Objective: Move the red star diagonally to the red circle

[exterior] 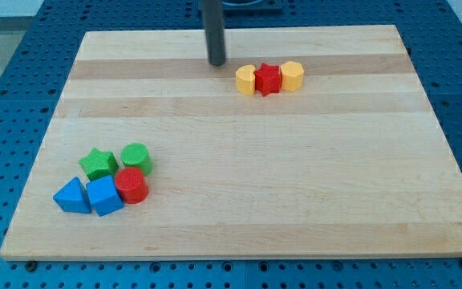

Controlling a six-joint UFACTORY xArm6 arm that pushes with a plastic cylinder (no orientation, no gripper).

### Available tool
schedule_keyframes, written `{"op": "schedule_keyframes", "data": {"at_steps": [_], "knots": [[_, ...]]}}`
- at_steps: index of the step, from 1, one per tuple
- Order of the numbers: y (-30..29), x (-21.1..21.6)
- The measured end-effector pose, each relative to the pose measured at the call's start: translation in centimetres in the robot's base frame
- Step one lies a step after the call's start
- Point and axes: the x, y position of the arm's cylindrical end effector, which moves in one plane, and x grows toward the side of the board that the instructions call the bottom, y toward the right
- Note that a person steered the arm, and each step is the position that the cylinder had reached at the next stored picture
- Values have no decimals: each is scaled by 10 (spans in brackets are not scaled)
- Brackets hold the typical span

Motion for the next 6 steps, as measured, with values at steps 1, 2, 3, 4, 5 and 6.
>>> {"op": "schedule_keyframes", "data": {"at_steps": [1, 2, 3, 4, 5, 6], "knots": [[44, 0], [64, 5], [69, 26], [69, 48], [69, 75], [69, 103]]}}
